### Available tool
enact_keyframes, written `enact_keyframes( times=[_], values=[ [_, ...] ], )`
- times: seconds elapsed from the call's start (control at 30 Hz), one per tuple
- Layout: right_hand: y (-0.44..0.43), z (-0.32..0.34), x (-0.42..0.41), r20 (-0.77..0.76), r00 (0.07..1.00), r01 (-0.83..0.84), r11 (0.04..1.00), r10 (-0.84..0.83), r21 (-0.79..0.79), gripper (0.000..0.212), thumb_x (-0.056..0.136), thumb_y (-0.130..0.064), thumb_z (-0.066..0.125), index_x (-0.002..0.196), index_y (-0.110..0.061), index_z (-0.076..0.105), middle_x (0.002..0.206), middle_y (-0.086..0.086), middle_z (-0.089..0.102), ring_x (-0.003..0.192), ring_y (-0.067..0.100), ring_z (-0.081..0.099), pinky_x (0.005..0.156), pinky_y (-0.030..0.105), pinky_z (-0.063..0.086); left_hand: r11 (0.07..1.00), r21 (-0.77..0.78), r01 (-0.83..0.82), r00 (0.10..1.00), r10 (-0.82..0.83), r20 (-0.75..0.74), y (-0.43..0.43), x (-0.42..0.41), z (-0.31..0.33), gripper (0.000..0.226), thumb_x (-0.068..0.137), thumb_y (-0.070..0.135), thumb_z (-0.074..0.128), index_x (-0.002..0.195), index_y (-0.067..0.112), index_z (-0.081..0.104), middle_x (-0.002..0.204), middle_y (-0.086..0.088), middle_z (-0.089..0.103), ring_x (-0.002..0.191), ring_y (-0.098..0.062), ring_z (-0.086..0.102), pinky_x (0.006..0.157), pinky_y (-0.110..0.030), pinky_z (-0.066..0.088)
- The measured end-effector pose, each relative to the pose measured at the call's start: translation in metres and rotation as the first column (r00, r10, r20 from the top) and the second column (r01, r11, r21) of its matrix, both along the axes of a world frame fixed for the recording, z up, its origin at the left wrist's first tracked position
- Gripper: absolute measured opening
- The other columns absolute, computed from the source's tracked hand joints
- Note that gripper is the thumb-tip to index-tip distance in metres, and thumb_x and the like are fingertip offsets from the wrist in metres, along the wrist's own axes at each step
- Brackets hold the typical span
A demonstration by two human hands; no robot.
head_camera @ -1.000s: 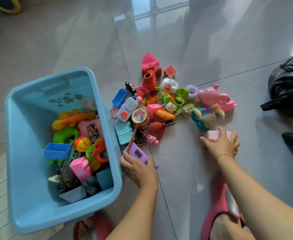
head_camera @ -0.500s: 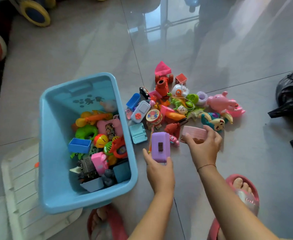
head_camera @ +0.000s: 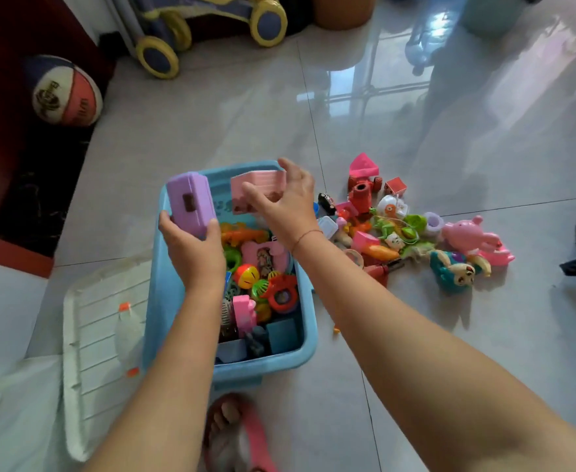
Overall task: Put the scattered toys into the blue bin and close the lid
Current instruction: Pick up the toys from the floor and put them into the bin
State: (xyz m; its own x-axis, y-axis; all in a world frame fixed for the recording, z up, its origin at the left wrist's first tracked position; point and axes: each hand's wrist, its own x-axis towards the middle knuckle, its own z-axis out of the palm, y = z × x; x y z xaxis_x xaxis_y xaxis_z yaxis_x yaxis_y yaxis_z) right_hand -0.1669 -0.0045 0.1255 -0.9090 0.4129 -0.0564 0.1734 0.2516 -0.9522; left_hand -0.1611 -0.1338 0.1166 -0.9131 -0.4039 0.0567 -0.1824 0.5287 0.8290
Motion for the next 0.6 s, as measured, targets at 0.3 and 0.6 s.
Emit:
enact_keyframes(
  times=[0.3, 0.6],
  values=[
    [0.108, -0.084, 0.075, 0.209, 0.931, 0.282, 0.953, -0.301, 0.115, 0.044, 0.083, -0.033, 0.061, 0.122, -0.017, 0.05, 0.119, 0.005, 0.044, 0.109, 0.023, 0.052, 0.098, 0.038, 0.045, 0.899, -0.049, 0.436, 0.886, -0.438, -0.154, 0.085, 0.077, -0.021, 0.042, 0.088, 0.018, 0.055, 0.128, 0.007, 0.049, 0.129, -0.008, 0.05, 0.121, -0.013, 0.043, 0.108, -0.025, 0.034],
    [0.093, -0.196, 0.205, 0.613, 0.771, 0.1, 0.983, -0.174, 0.154, 0.073, 0.073, -0.035, 0.075, 0.134, -0.021, 0.037, 0.125, 0.003, 0.037, 0.08, 0.017, 0.058, 0.078, 0.034, 0.052, 0.803, 0.003, 0.596, 0.743, -0.553, 0.377, 0.132, 0.16, -0.146, 0.054, 0.088, 0.024, 0.059, 0.138, 0.015, 0.04, 0.141, -0.002, 0.039, 0.13, -0.018, 0.041, 0.108, -0.035, 0.037]
  ],
)
